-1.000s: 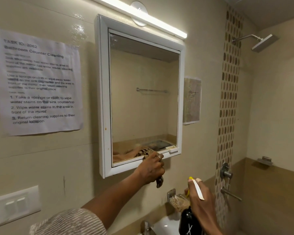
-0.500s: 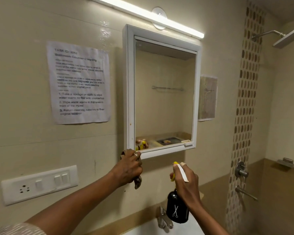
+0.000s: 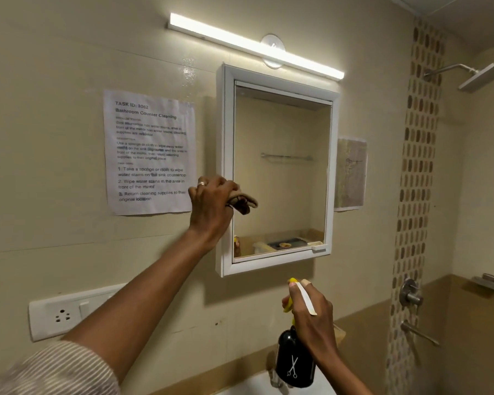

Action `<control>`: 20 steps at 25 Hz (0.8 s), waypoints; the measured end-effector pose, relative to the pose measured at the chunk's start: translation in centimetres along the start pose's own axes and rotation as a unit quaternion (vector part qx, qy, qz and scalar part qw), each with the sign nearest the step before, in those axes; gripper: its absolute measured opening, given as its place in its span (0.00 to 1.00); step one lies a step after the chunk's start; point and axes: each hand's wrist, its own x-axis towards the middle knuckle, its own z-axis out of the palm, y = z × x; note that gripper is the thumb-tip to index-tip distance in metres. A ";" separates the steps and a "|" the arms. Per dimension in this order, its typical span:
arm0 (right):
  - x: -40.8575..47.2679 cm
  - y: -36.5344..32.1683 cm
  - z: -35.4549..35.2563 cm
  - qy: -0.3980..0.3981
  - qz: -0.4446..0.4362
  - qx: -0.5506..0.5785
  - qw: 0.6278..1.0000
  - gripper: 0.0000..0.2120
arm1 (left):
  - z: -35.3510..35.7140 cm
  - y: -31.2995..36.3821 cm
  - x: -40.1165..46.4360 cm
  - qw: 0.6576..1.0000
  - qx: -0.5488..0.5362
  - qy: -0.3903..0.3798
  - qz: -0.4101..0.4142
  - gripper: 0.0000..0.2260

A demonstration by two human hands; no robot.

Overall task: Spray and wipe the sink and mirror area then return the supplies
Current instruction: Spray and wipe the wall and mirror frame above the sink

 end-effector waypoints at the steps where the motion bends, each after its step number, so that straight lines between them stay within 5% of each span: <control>1: -0.2 0.0 -0.3 0.005 0.001 0.001 1.000 0.19 | 1.0 0.2 0.0 0.999 0.023 -0.025 0.001 0.16; 6: -0.9 0.7 -2.0 0.018 0.009 0.026 0.999 0.19 | 5.6 -1.7 -4.9 0.985 0.136 -0.098 0.028 0.17; 14: -0.6 -1.3 0.7 -0.027 -0.029 0.043 0.998 0.19 | 8.8 -2.6 -13.9 0.969 0.112 -0.217 -0.030 0.18; 17: 0.8 -3.0 1.7 -0.054 -0.071 0.051 0.995 0.18 | 9.2 -3.7 -17.0 0.943 0.038 -0.278 -0.181 0.12; 20: 1.4 -4.4 3.0 -0.074 -0.098 0.069 0.990 0.16 | 7.3 -7.4 -20.9 0.857 -0.138 -0.270 -0.417 0.13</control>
